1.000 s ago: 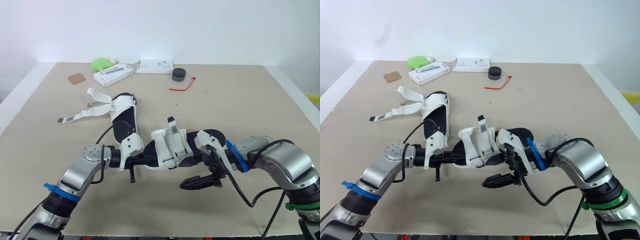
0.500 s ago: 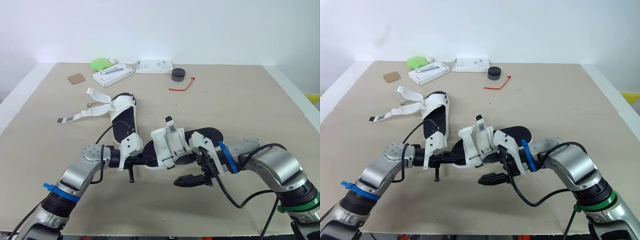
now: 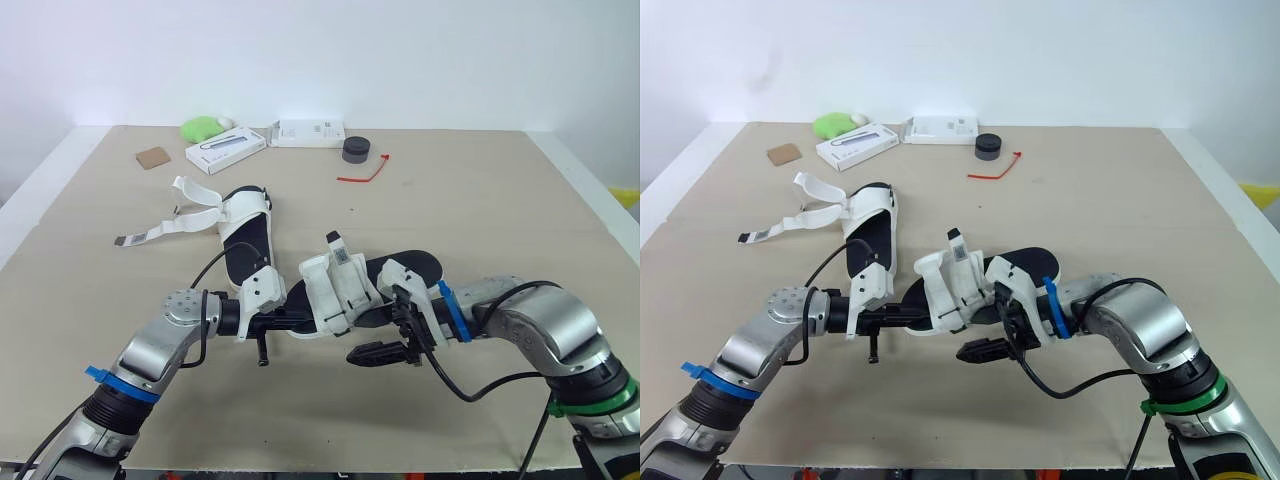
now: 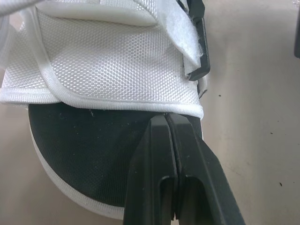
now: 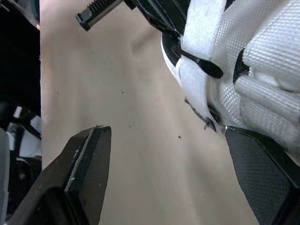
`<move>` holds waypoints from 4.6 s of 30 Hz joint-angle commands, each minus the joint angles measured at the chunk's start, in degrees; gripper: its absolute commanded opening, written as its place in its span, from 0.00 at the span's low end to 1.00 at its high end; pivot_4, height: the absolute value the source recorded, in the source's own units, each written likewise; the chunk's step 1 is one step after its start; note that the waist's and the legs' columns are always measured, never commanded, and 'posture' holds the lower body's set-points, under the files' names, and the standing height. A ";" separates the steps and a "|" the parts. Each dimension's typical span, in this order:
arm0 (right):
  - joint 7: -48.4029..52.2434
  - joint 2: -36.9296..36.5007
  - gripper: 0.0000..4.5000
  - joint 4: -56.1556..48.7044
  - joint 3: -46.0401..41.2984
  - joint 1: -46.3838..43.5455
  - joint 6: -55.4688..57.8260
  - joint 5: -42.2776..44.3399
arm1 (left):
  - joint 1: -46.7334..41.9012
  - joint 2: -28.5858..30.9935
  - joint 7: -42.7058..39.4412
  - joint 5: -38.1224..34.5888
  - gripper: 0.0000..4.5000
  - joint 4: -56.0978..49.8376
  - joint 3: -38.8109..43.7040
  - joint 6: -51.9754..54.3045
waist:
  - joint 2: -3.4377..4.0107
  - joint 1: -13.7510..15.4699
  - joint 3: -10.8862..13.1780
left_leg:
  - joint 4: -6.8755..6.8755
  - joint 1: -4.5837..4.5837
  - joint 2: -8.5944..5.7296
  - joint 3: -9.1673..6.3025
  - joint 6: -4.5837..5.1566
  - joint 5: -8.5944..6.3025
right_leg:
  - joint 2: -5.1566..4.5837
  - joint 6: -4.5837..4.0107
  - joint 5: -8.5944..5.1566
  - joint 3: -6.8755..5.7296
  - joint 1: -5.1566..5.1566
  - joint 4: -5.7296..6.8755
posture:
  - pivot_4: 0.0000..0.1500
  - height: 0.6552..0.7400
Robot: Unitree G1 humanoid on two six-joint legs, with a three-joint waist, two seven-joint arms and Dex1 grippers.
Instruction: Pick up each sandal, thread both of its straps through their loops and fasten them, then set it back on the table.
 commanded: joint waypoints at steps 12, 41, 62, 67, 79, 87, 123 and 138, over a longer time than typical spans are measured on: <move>2.05 0.84 0.92 -1.84 -2.83 -1.27 -3.36 3.01 | 1.13 0.68 -0.29 1.70 0.00 1.13 -1.69 1.00 | 0.00 -0.02 0.00 | 0.00 0.00 0.03 -0.01 0.01 0.01 | 0.07 0.00 0.01 0.01 -0.01 0.00 | 1.00 1.00; 0.42 1.91 0.01 2.66 1.15 -2.21 4.48 4.22 | 1.80 0.64 0.26 1.62 0.00 0.26 -1.62 1.27 | 0.01 -0.02 0.00 | -0.01 -0.02 0.03 -0.03 0.02 0.00 | 0.06 -0.02 0.00 0.03 -0.01 0.00 | 1.00 1.00; 1.79 -4.93 0.01 -3.31 0.83 1.96 9.31 8.81 | 1.54 0.22 0.36 1.72 0.00 0.61 -1.88 1.30 | 0.00 0.00 0.00 | -0.01 -0.06 -0.01 -0.05 0.02 -0.02 | 0.03 0.05 -0.06 0.04 0.00 -0.02 | 1.00 1.00; 1.93 -4.63 0.08 -3.57 -0.38 2.38 7.89 9.36 | 1.41 0.18 0.28 1.71 0.00 0.82 -1.90 1.20 | 0.00 0.01 0.00 | -0.01 -0.06 -0.02 -0.05 0.03 -0.02 | 0.03 0.06 -0.07 0.04 0.00 -0.03 | 1.00 1.00; 12.97 -13.39 0.99 -5.18 -1.54 5.62 -24.98 -4.54 | 0.98 0.26 -0.33 1.74 0.00 1.40 -2.17 1.00 | 0.00 0.00 0.00 | -0.01 -0.04 -0.01 -0.04 0.02 -0.03 | 0.07 0.18 -0.16 0.06 0.01 -0.03 | 1.00 1.00; 13.47 -3.66 0.99 6.99 -2.43 5.28 -84.29 -26.26 | 0.32 0.09 -0.63 1.83 0.00 2.22 -2.27 0.61 | -0.02 -0.02 -0.01 | 0.00 0.07 -0.03 0.05 0.01 -0.02 | 0.07 0.23 -0.12 0.17 0.07 -0.02 | 1.00 1.00; -12.03 -0.39 0.21 34.53 10.00 -7.62 -143.57 -59.48 | 1.35 0.61 0.04 1.73 0.00 0.74 -1.47 1.43 | -0.03 -0.10 0.01 | -0.08 0.85 -0.04 1.05 0.10 -0.09 | 0.23 -0.22 0.12 1.38 0.35 0.10 | 1.00 1.00; 4.97 -5.87 0.01 15.52 16.84 -2.52 -90.82 -6.35 | 1.10 0.37 -0.26 1.85 0.00 1.36 -1.42 1.34 | -0.05 -0.15 0.00 | -0.09 0.88 0.04 1.03 0.29 -0.19 | 0.20 -0.13 0.21 1.38 0.36 0.09 | 1.00 1.00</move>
